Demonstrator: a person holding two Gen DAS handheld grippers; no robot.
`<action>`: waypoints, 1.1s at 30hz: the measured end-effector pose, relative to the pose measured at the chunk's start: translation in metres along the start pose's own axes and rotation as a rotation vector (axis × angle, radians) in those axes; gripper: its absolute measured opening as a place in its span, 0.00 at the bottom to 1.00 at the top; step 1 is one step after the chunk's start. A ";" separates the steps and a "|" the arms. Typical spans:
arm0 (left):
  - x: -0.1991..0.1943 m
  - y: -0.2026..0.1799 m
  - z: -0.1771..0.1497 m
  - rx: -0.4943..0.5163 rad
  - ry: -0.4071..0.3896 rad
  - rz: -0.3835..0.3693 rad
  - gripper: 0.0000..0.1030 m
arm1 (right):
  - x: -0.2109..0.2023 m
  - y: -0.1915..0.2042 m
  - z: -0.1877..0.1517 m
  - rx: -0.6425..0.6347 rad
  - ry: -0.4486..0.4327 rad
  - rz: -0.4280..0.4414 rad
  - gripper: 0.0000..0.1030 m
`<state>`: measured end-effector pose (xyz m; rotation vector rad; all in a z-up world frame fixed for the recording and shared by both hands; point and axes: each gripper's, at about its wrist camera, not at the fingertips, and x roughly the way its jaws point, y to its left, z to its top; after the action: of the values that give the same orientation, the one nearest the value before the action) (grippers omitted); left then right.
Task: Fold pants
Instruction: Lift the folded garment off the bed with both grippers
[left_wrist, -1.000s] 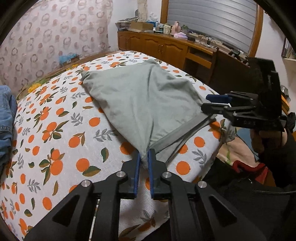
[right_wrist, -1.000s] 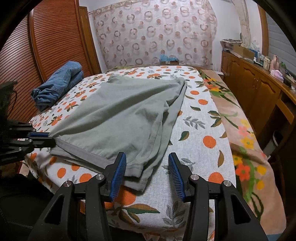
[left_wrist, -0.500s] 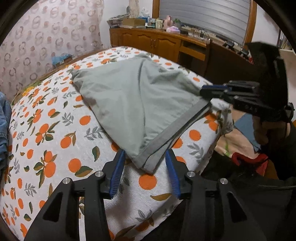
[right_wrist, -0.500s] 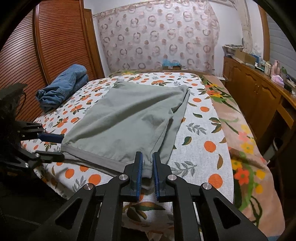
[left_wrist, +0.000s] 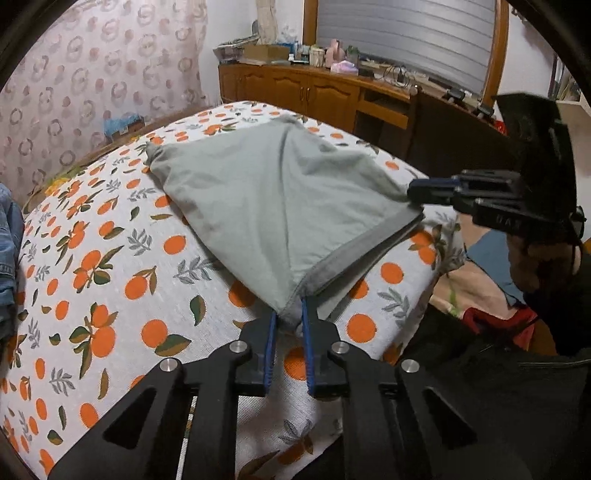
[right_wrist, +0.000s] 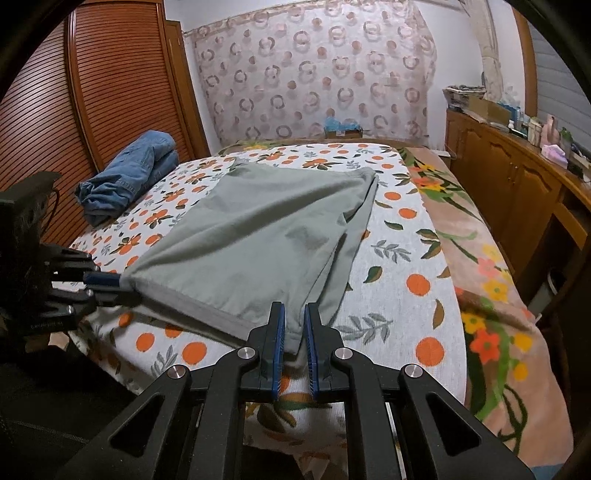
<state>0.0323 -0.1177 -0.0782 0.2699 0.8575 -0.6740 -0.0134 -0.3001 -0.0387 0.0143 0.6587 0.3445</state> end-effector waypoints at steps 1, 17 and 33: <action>-0.001 0.000 0.000 -0.001 -0.002 0.000 0.13 | -0.001 -0.001 0.000 0.004 0.001 0.003 0.11; 0.011 0.004 -0.004 -0.020 0.040 0.015 0.14 | 0.013 0.000 -0.006 0.036 0.040 -0.062 0.38; 0.007 0.005 -0.002 -0.020 0.009 0.020 0.12 | 0.019 0.007 -0.007 0.020 0.051 0.045 0.13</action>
<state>0.0376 -0.1166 -0.0848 0.2635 0.8691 -0.6458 -0.0061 -0.2877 -0.0549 0.0398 0.7128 0.3821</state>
